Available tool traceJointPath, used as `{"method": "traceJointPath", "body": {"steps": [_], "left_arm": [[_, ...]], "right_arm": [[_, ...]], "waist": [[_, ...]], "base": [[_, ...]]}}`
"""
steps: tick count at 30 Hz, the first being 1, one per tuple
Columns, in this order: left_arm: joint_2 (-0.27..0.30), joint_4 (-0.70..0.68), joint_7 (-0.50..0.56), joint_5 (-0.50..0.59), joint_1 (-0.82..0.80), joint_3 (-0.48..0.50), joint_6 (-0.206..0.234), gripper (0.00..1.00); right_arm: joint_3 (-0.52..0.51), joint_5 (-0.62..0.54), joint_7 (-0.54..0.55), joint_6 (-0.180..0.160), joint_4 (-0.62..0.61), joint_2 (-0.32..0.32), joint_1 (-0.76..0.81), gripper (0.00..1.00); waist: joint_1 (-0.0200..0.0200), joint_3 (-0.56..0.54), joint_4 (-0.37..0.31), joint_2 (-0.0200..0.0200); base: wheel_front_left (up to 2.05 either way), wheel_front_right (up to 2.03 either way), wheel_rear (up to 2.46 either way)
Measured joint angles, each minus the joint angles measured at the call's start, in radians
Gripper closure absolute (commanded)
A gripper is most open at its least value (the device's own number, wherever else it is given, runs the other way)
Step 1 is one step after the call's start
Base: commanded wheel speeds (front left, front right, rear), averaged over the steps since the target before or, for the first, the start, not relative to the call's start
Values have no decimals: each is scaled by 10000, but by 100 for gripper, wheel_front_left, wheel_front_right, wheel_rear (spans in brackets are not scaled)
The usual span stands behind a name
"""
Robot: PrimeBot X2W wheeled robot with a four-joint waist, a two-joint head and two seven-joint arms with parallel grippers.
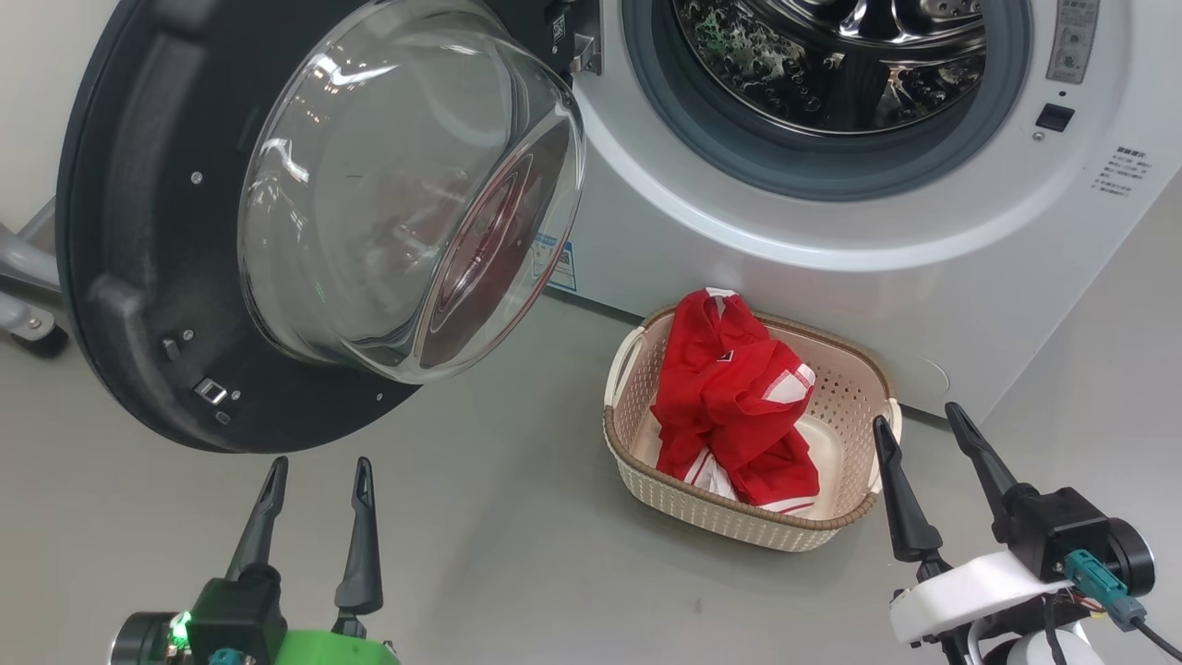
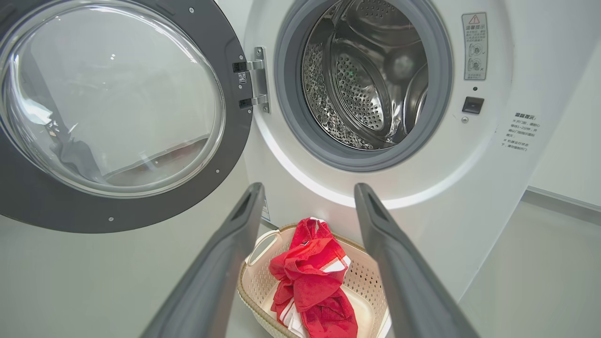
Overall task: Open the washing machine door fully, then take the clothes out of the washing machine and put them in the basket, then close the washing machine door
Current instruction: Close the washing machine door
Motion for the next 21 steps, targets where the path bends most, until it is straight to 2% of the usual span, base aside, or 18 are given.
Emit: {"method": "traceJointPath", "body": {"steps": [1, 2, 3, 9, 13, 16, 18, 21], "left_arm": [[0, 2, -29, -12, 0, 0, 0, 35], [-2, 4, -46, -21, 0, -2, 0, 35], [-2, 12, -46, -21, 0, -2, 0, 100], [-2, 92, -46, -54, 0, -25, 2, 100], [-2, 36, -86, -539, -1, -109, 4, 100], [0, -247, -184, -1383, -18, -157, -2, 100], [-4, -520, -205, -2374, -33, -230, -25, 100], [-6, -957, -297, -4069, -99, -311, -334, 100]], "right_arm": [[10, 0, 4, 0, 0, 0, 0, 0], [12, 0, 31, 0, 0, 0, 0, 0], [12, 0, 79, 0, 0, 0, 0, 0], [36, 2, 88, 0, -2, 6, -1, 0], [38, 2, 100, 0, -2, 6, -2, 0], [38, 2, 165, 0, -10, 4, -3, 0], [36, 2, 176, -2, -19, 2, -4, 0], [21, 0, 178, -6, -86, -12, -16, 0]], "waist": [[0, -4, 2, 0], [0, -7, 3, 0], [0, -10, 4, 0], [0, 4, -10, 0], [0, 30, -20, 0], [0, 51, -22, 0], [0, 66, -19, 0], [0, 110, -3, 0]], "base": [[0, 0, 0], [0, 0, 0], [0, 0, 0], [0, 0, 0], [0, 0, 0], [0, 0, 0], [0, 0, 0], [0, 0, 0]]}}
